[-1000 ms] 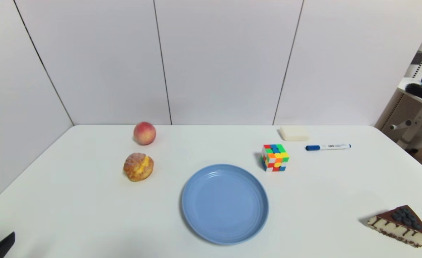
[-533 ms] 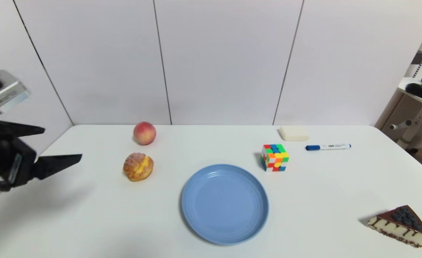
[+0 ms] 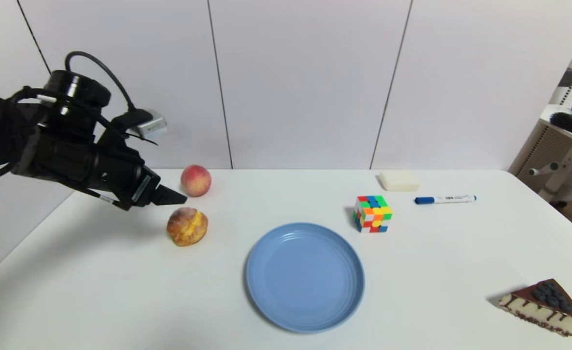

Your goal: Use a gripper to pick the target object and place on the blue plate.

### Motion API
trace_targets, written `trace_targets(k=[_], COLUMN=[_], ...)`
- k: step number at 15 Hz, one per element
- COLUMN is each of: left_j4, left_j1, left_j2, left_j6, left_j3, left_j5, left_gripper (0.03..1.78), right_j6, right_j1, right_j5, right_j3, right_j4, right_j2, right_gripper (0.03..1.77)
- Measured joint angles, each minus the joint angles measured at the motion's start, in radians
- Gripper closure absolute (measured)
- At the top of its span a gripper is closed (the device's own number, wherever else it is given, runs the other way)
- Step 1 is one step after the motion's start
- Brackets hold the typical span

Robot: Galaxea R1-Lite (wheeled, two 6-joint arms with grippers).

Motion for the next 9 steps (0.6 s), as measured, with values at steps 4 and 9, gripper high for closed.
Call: trace_targets(k=[4, 9], left_j4=[0.145, 0.148], left_j1=[-0.015, -0.047], left_j2=[0.113, 0.185], left_j6=[-0.003, -0.030], left_j3=[-0.091, -0.101], left_j5=[0.010, 0.023], left_gripper=[0.12, 0.12], right_j6=[0.000, 0.000], right_j1=[0.000, 0.000], right_j5=[0.000, 0.000], right_j3=[0.000, 0.000], right_j4=[0.000, 0.000], right_j2=[0.000, 0.000], right_gripper=[0.10, 0.10])
